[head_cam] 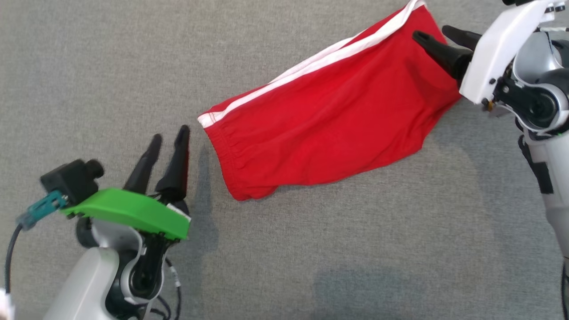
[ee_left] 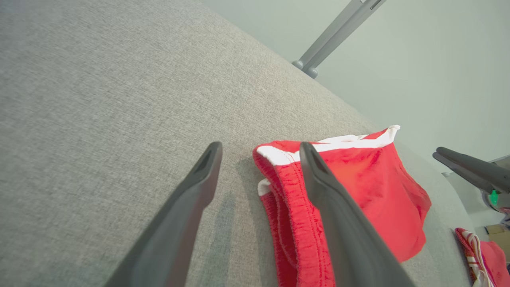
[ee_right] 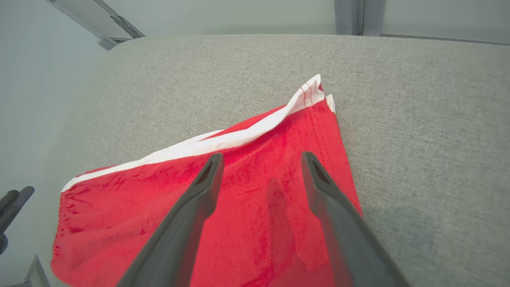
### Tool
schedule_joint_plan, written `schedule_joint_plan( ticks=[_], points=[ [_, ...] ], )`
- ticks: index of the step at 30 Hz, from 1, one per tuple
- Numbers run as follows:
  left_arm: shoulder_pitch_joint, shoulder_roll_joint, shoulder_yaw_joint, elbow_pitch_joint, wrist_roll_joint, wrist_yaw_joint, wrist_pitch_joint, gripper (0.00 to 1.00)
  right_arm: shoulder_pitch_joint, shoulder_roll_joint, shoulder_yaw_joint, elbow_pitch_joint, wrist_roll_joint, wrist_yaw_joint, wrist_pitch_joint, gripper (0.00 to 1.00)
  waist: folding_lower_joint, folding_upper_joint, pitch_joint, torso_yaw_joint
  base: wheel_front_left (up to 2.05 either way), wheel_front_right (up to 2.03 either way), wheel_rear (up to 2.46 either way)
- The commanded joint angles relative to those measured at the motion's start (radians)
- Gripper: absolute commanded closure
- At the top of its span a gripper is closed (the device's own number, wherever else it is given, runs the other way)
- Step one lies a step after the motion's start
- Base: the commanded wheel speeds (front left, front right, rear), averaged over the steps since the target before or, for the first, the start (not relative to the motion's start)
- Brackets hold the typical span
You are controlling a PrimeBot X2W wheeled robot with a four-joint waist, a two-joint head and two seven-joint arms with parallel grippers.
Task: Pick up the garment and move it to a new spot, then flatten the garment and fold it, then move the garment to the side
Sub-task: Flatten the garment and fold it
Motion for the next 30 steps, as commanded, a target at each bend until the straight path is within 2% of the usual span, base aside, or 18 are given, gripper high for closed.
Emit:
schedule_joint_plan(
  ticks=[1, 5, 8, 12, 15, 16, 18, 25, 29, 30],
  points=[
    [0.017, 0.023, 0.0, -0.014, 0.032, 0.007, -0.02, 0.0, 0.023, -0.02, 0.006, -0.021, 0.003, 0.0, 0.016, 0.0, 0.0, 0.0, -0.06, -0.037, 0.0, 0.0, 0.0],
    [0.063, 0.086, -0.023, -0.054, 0.185, 0.041, -0.112, 0.0, 0.073, -0.084, 0.019, -0.109, -0.048, 0.0, 0.039, 0.0, 0.0, 0.0, -0.083, -0.042, 0.0, 0.0, 0.0],
    [0.082, 0.09, -0.04, -0.072, 0.244, 0.055, -0.157, 0.0, 0.103, -0.115, 0.027, -0.137, -0.099, 0.0, 0.055, 0.0, 0.0, 0.0, -0.074, -0.029, 0.0, 0.0, 0.0],
    [0.067, 0.091, -0.066, -0.072, 0.32, 0.051, -0.216, 0.0, 0.117, -0.127, 0.024, -0.144, -0.163, 0.0, 0.063, 0.0, 0.0, 0.0, -0.041, 0.005, 0.0, 0.0, 0.0],
    [0.045, 0.076, -0.073, -0.049, 0.373, 0.046, -0.249, 0.0, 0.121, -0.129, 0.019, -0.113, -0.221, 0.0, 0.042, 0.0, 0.0, 0.0, -0.012, 0.038, 0.0, 0.0, 0.0],
    [0.044, 0.052, -0.076, -0.026, 0.382, 0.032, -0.26, 0.0, 0.124, -0.124, 0.006, -0.078, -0.249, 0.0, 0.024, 0.0, 0.0, 0.0, 0.0, 0.061, 0.0, 0.0, 0.0],
    [0.039, 0.039, -0.081, -0.003, 0.397, 0.017, -0.269, 0.0, 0.121, -0.115, -0.01, -0.036, -0.271, 0.0, 0.01, 0.0, 0.0, 0.0, 0.01, 0.08, 0.0, 0.0, 0.0],
    [0.048, -0.009, -0.074, 0.064, 0.434, -0.024, -0.277, 0.0, 0.113, -0.076, -0.06, 0.074, -0.29, 0.0, -0.022, 0.0, 0.0, 0.0, 0.016, 0.123, 0.0, 0.0, 0.0],
    [0.067, -0.054, -0.04, 0.081, 0.476, -0.059, -0.277, 0.0, 0.112, -0.051, -0.068, 0.143, -0.288, 0.0, -0.003, 0.0, 0.0, 0.0, 0.008, 0.138, 0.0, 0.0, 0.0],
    [0.069, -0.063, -0.032, 0.085, 0.483, -0.067, -0.277, 0.0, 0.111, -0.047, -0.069, 0.155, -0.275, 0.0, 0.002, 0.61, 0.0, 0.0, 0.005, 0.139, 0.0, 0.0, 0.0]
  ],
)
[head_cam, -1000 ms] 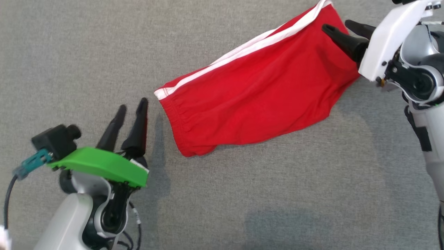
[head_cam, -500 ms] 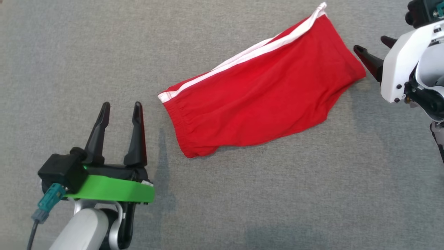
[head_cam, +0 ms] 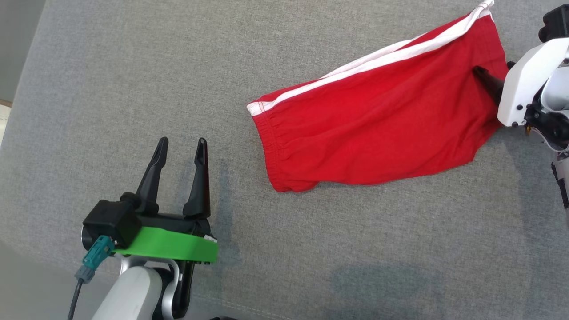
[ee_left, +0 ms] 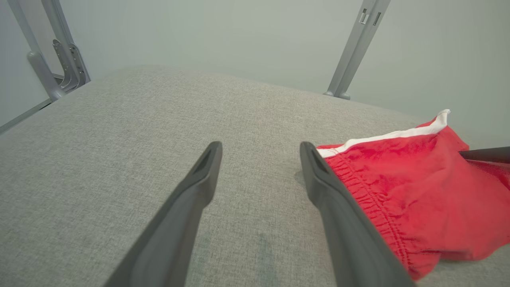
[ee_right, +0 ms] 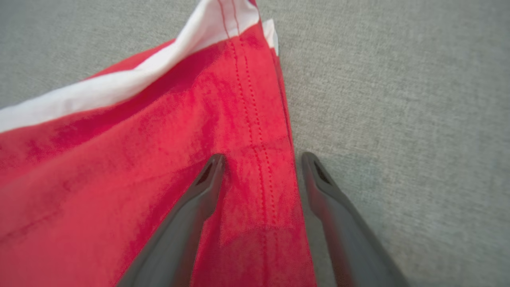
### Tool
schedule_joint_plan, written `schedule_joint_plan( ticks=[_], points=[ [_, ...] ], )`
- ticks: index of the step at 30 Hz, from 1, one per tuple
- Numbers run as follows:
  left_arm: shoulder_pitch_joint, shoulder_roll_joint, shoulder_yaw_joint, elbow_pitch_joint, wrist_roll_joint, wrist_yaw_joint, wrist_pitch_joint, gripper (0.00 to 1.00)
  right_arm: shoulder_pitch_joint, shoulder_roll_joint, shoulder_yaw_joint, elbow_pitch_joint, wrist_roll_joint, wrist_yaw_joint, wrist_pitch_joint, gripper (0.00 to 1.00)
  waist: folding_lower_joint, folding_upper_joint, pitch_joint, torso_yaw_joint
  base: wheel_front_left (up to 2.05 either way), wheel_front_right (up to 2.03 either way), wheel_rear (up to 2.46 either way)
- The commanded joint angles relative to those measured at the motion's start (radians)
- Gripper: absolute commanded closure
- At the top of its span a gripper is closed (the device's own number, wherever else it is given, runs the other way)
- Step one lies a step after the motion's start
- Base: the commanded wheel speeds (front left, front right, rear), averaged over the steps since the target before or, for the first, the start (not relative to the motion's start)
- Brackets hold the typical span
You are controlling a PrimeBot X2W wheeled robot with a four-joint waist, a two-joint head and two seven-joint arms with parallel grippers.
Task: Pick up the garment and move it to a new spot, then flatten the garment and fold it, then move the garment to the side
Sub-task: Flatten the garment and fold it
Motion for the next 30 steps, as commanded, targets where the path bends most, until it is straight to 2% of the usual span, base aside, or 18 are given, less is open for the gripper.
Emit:
schedule_joint_plan(
  ticks=[1, 7, 10, 17, 23, 27, 30],
  points=[
    [0.01, -0.012, 0.013, 0.009, 0.013, -0.013, -0.004, 0.0, 0.022, 0.016, 0.009, 0.037, 0.024, 0.0, 0.022, 1.0, 0.0, 0.0, -0.005, 0.005, 0.0, 0.0, 0.0],
    [0.047, -0.045, 0.065, 0.048, 0.047, -0.057, -0.004, 0.0, 0.045, 0.062, -0.014, 0.044, 0.115, 0.0, 0.031, 1.0, 0.0, 0.0, -0.056, -0.029, 0.0, 0.0, 0.0],
    [0.077, -0.046, 0.09, 0.071, 0.063, -0.074, -0.005, 0.0, 0.073, 0.092, -0.047, 0.023, 0.172, 0.0, 0.039, 1.0, 0.0, 0.0, -0.103, -0.066, 0.0, 0.0, 0.0],
    [0.164, -0.038, 0.127, 0.111, 0.086, -0.096, -0.005, 0.0, 0.186, 0.111, -0.129, -0.038, 0.26, 0.0, 0.057, 1.0, 0.0, 0.0, -0.231, -0.166, 0.0, 0.0, 0.0],
    [0.213, -0.016, 0.11, 0.119, 0.1, -0.109, 0.001, 0.0, 0.282, 0.124, -0.221, -0.077, 0.298, 0.0, 0.104, 1.0, 0.0, 0.0, -0.297, -0.227, 0.0, 0.0, 0.0],
    [0.223, 0.001, 0.101, 0.098, 0.108, -0.114, 0.009, 0.0, 0.341, 0.146, -0.279, -0.115, 0.302, 0.0, 0.12, 1.0, 0.0, 0.0, -0.295, -0.248, 0.0, 0.0, 0.0],
    [0.227, 0.01, 0.097, 0.092, 0.115, -0.116, 0.008, 0.0, 0.384, 0.157, -0.314, -0.119, 0.271, 0.0, 0.09, 1.0, 0.0, 0.0, -0.288, -0.254, 0.0, 0.0, 0.0]
  ],
)
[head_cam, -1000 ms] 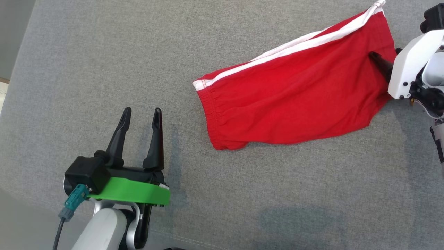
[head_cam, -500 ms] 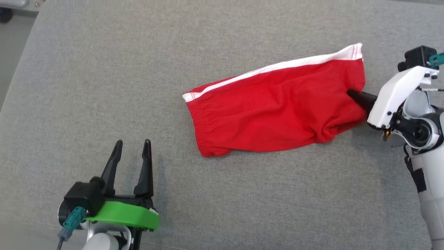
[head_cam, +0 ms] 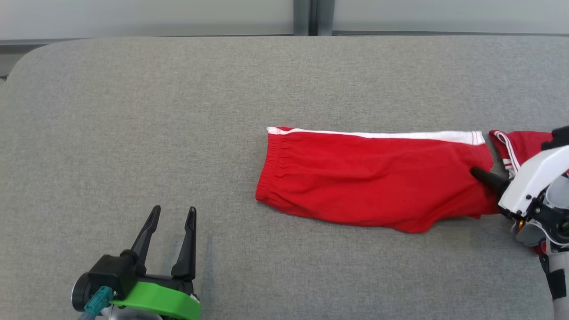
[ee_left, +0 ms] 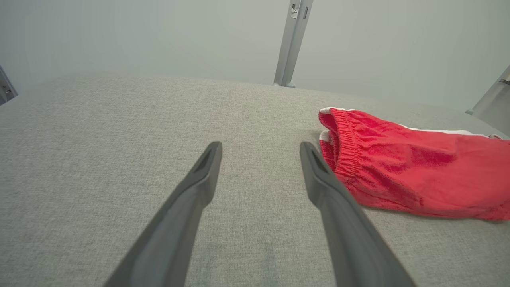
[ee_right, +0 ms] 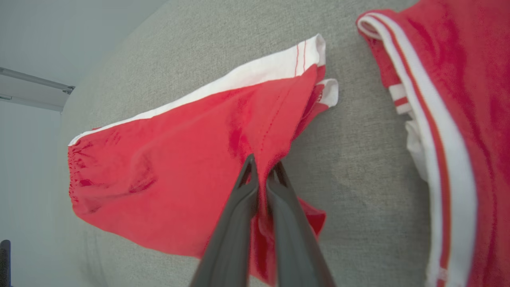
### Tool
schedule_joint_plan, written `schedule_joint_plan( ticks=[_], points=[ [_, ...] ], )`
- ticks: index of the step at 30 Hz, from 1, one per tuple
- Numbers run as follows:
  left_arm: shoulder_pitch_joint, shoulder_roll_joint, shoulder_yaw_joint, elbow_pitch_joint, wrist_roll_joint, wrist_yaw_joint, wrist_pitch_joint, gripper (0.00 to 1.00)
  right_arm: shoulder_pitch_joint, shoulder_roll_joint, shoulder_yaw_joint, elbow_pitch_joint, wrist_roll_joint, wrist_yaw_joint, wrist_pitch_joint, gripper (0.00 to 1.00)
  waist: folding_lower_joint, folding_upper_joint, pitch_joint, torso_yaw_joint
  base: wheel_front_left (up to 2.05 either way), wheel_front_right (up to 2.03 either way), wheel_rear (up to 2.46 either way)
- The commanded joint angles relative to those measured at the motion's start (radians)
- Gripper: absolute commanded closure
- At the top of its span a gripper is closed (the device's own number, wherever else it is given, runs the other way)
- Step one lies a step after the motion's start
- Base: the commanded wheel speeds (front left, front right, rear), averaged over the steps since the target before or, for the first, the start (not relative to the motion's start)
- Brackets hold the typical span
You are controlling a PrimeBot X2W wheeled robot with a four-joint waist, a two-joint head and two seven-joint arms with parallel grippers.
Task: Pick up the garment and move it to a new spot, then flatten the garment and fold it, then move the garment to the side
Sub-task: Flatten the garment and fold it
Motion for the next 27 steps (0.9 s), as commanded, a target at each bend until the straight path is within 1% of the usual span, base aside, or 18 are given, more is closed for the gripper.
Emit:
schedule_joint_plan(
  ticks=[1, 4, 7, 9, 13, 16, 19, 22, 24, 27],
  points=[
    [0.013, 0.008, 0.001, -0.001, 0.011, -0.002, 0.001, 0.0, 0.026, 0.003, -0.02, 0.005, -0.026, 0.0, -0.03, 1.0, 0.0, -0.0001, -0.015, -0.028, 0.0, 0.0, 0.0],
    [0.011, 0.004, 0.002, 0.004, 0.012, -0.004, -0.002, 0.0, 0.048, 0.005, -0.047, 0.028, -0.061, 0.0, -0.088, 1.0, 0.0, -0.0001, -0.011, -0.026, 0.0, 0.0, 0.0],
    [0.013, -0.003, 0.001, 0.009, 0.012, -0.007, -0.003, 0.0, 0.047, 0.002, -0.055, 0.034, -0.071, 0.0, -0.121, 1.0, 0.0, -0.0001, -0.01, -0.021, 0.0, 0.0, 0.0],
    [0.014, -0.01, -0.002, 0.012, 0.012, -0.009, -0.005, 0.0, 0.034, -0.001, -0.048, 0.013, -0.055, 0.0, -0.138, 1.0, 0.0, -0.0001, -0.012, -0.013, 0.0, 0.0, 0.0],
    [0.023, -0.024, 0.001, 0.019, 0.013, -0.003, -0.008, 0.0, 0.02, 0.004, -0.005, -0.106, 0.018, 0.0, -0.136, 1.0, 0.0, -0.0001, -0.027, 0.0, 0.0, 0.0, 0.0],
    [0.028, -0.033, 0.003, 0.02, 0.02, -0.001, -0.01, 0.0, 0.037, 0.02, 0.053, -0.223, 0.065, 0.0, -0.082, 1.0, 0.0, -0.0001, -0.036, 0.003, 0.0, 0.0, 0.0],
    [0.027, -0.039, 0.009, 0.017, 0.022, -0.001, -0.011, 0.0, 0.047, 0.062, 0.117, -0.323, 0.084, 0.0, -0.023, 1.0, 0.0, -0.0001, -0.032, 0.001, 0.0, 0.0, 0.0],
    [0.005, -0.044, 0.014, 0.009, 0.026, -0.008, -0.01, 0.0, 0.026, 0.115, 0.184, -0.37, 0.053, 0.0, 0.009, 1.0, 0.0, -0.0001, -0.006, -0.005, 0.0, 0.0, 0.0],
    [-0.013, -0.046, 0.014, 0.009, 0.027, -0.018, -0.01, 0.0, 0.005, 0.15, 0.228, -0.356, 0.025, 0.0, -0.004, 1.0, 0.0, -0.0001, 0.015, -0.01, 0.0, 0.0, 0.0],
    [-0.04, -0.055, 0.006, 0.017, 0.037, -0.03, -0.01, 0.0, -0.023, 0.176, 0.294, -0.281, -0.015, 0.0, -0.059, 1.0, 0.0, -0.0001, 0.045, -0.007, 0.0, 0.0, 0.0]
  ],
)
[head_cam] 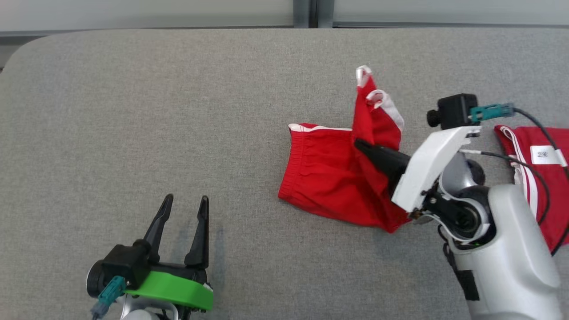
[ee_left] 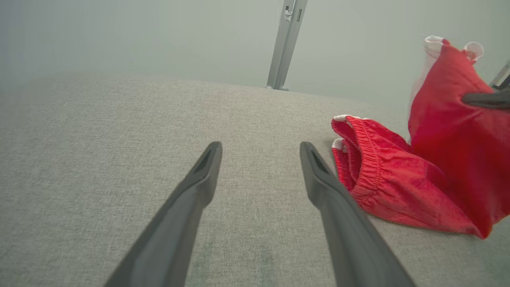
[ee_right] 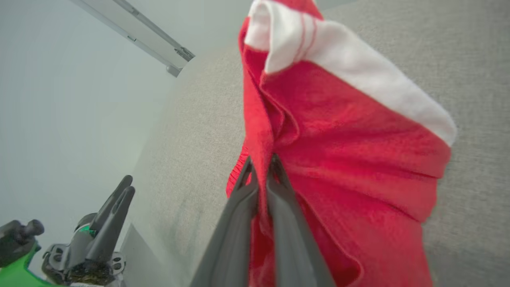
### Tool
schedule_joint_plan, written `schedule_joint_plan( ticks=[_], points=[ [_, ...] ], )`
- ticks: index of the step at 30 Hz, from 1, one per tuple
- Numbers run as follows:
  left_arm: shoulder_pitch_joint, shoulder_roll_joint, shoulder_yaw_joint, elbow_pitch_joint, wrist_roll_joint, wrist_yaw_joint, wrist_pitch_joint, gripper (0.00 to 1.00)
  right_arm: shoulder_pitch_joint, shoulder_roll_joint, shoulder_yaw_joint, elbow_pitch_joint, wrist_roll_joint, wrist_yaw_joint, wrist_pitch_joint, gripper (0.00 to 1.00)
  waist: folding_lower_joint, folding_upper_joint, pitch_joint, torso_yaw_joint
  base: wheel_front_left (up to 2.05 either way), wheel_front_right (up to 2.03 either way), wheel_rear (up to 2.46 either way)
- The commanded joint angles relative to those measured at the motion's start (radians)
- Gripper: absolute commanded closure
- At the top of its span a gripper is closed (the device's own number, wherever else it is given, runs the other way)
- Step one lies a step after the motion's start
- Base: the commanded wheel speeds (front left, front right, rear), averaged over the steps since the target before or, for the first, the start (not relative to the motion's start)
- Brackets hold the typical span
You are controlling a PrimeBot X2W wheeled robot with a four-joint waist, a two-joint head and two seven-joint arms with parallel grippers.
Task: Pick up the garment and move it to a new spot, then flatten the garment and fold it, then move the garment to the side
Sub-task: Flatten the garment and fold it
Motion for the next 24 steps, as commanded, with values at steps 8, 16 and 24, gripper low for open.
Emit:
schedule_joint_plan(
  ticks=[8, 16, 24],
  points=[
    [-0.075, -0.031, 0.003, 0.034, 0.025, -0.03, -0.004, 0.0, -0.084, 0.001, 0.221, 0.266, 0.078, 0.0, -0.215, 1.0, 0.0, 0.0, 0.058, 0.025, 0.0, 0.0, 0.0],
    [-0.073, -0.057, 0.022, 0.066, 0.043, -0.051, -0.004, 0.0, -0.215, 0.003, 0.369, 0.469, 0.188, 0.0, -0.357, 1.0, 0.0, 0.0, 0.048, 0.033, 0.0, 0.0, 0.0],
    [-0.059, -0.079, 0.034, 0.089, 0.057, -0.061, -0.004, 0.0, -0.28, 0.002, 0.506, 0.573, 0.298, 0.0, -0.437, 0.0, 0.0, 0.0, 0.017, 0.032, 0.0, 0.0, 0.0]
  ],
)
